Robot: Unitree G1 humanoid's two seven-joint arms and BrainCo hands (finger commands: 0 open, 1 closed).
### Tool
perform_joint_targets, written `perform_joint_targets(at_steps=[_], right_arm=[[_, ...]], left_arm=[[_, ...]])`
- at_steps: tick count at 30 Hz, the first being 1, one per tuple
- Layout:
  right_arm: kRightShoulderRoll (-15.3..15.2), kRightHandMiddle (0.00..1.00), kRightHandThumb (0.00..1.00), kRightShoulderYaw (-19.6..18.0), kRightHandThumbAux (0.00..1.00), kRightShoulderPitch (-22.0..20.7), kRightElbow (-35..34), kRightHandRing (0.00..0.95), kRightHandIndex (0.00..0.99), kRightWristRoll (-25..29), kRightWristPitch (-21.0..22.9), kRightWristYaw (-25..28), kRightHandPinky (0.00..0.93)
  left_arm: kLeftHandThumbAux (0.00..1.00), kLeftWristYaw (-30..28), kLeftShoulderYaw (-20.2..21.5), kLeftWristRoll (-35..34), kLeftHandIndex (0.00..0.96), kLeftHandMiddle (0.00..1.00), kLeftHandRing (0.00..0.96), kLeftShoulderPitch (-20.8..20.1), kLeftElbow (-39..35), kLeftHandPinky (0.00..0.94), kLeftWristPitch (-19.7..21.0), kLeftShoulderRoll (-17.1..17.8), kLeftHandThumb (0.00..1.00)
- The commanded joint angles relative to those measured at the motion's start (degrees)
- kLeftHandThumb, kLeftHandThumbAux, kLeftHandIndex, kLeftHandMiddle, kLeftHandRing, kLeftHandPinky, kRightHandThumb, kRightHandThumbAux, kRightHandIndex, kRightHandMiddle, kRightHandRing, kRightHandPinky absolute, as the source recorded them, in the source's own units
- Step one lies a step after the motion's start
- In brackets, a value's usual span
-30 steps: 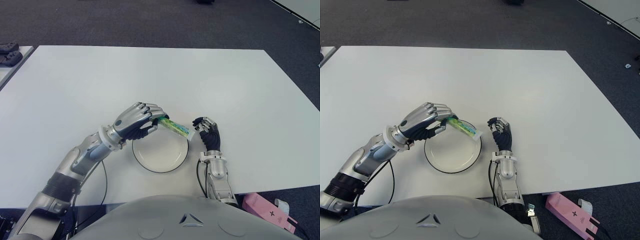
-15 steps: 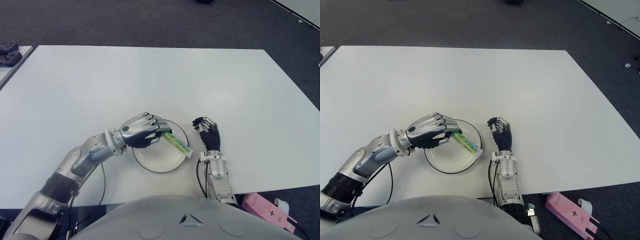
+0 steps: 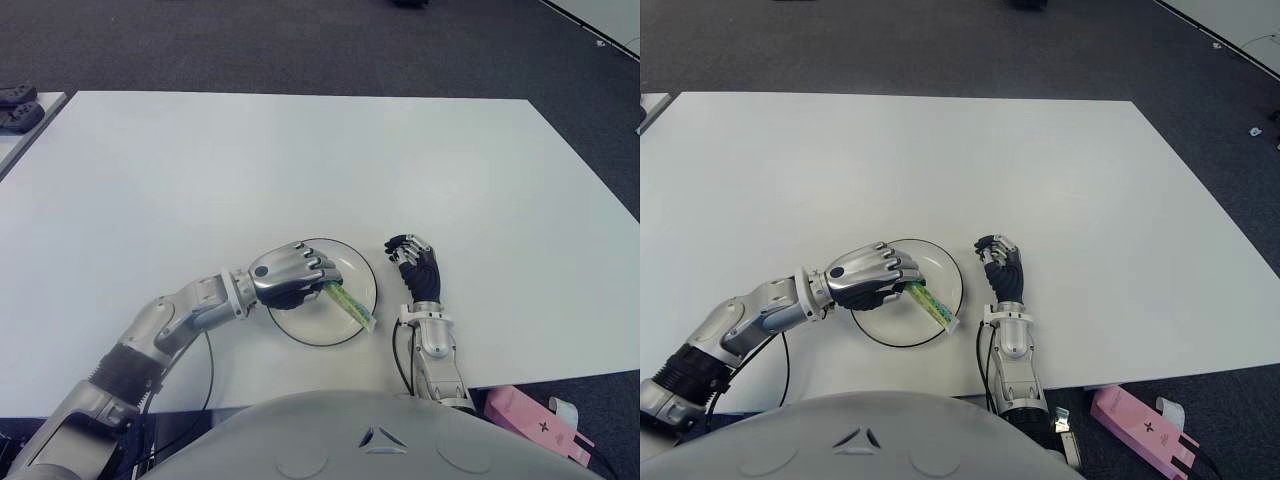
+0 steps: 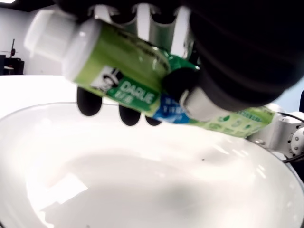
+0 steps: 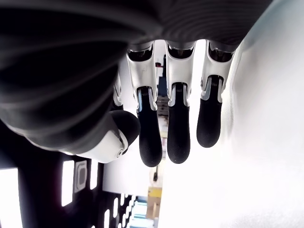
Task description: Put the toothpaste on the table into the plate.
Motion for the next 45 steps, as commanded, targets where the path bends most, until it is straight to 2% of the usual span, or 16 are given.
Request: perform_joint_targets(at_steps=[1,7,12,24,28,31,32,33,34,35,36,39,42,45], right_arm=[[0.17,0.491,0.705,0.02,0.728,0.11,0.08,0.468,0.427,-0.25,0.44,-0.31,0.459],[-0.04,0.492,0.705,-0.02,0.728,0.21,0.08,0.473,0.428,-0.24,-0.09,-0.24,0.469],[-0.13,0.492,0.702,0.01,0.729,0.15,0.36,0.477,0.427,-0.77,-0.59,-0.72,0.47],[-0.14,0.494,0.704,-0.03,0.728,0.15,0.18,0.474,0.428,-0.39,0.02,-0.42,0.467],[-0.13,0.493,0.705,-0.06,0.727,0.1,0.28,0.474,0.428,-0.18,-0.23,-0.26,0.467],[-0.23,0.493,0.705,-0.05,0.727,0.02,0.38,0.473,0.428,0.02,-0.24,0.03,0.463],[-0.27,0.493,0.705,-0.05,0.727,-0.01,0.41,0.472,0.428,0.06,-0.19,0.1,0.46],[-0.34,0.493,0.704,-0.04,0.727,-0.07,0.49,0.472,0.428,0.02,-0.07,0.14,0.458],[-0.37,0.493,0.704,-0.04,0.728,-0.12,0.57,0.471,0.428,-0.01,0.02,0.17,0.457],[-0.44,0.493,0.703,-0.02,0.728,-0.18,0.67,0.471,0.427,-0.24,0.09,0.06,0.457],[-0.48,0.493,0.703,-0.01,0.728,-0.23,0.75,0.472,0.427,-0.4,0.17,-0.03,0.459],[-0.49,0.493,0.702,-0.02,0.729,-0.3,0.85,0.472,0.428,-0.58,0.27,-0.18,0.461],[-0.39,0.492,0.702,-0.01,0.729,-0.3,0.77,0.472,0.428,-0.7,0.25,-0.36,0.462],[-0.34,0.491,0.702,0.01,0.729,-0.3,0.7,0.47,0.428,-0.71,0.26,-0.39,0.459]], left_arm=[[0.712,3.44,-1.78,7.24,0.437,0.858,0.882,-0.98,1.77,0.886,2.1,1.21,0.712],[0.711,9.29,-3.31,14.22,0.438,0.857,0.88,-0.72,1.28,0.89,5.76,1.65,0.711],[0.71,13.21,-4.46,16.79,0.44,0.868,0.884,-0.15,1.56,0.9,8.68,1.68,0.711],[0.71,14.91,-6.54,16.72,0.441,0.874,0.887,0.07,2.03,0.893,12.32,2.1,0.708],[0.712,13.94,-6.4,13.9,0.438,0.822,0.841,0.58,2.19,0.845,12.46,1.66,0.698],[0.713,10.79,-5.19,9.26,0.434,0.717,0.747,1.79,-0.91,0.755,12.87,1.36,0.69],[0.684,10.57,-5.05,8.55,0.419,0.592,0.625,1.97,-0.92,0.652,13.05,1.21,0.484],[0.668,10.71,-4.97,8.18,0.41,0.511,0.545,2.17,-0.57,0.586,13.45,0.98,0.343],[0.653,10.72,-4.92,7.89,0.372,0.436,0.459,2.31,-0.41,0.509,13.74,0.85,0.284],[0.632,10.65,-4.81,7.82,0.315,0.325,0.331,2.47,-0.61,0.395,14.16,0.79,0.198],[0.599,10.79,-4.71,7.9,0.207,0.208,0.212,2.61,-0.75,0.267,14.55,0.71,0.134],[0.55,11.27,-4.51,8.11,0.07,0.068,0.069,2.85,-1.11,0.1,15.31,0.58,0.055],[0.495,12.02,-3.96,8.0,0.022,0.022,0.022,3.44,-1.94,0.032,16.34,0.38,0.042],[0.447,12.24,-3.72,7.85,0.007,0.007,0.007,3.81,-2.43,0.01,16.93,0.31,0.052]])
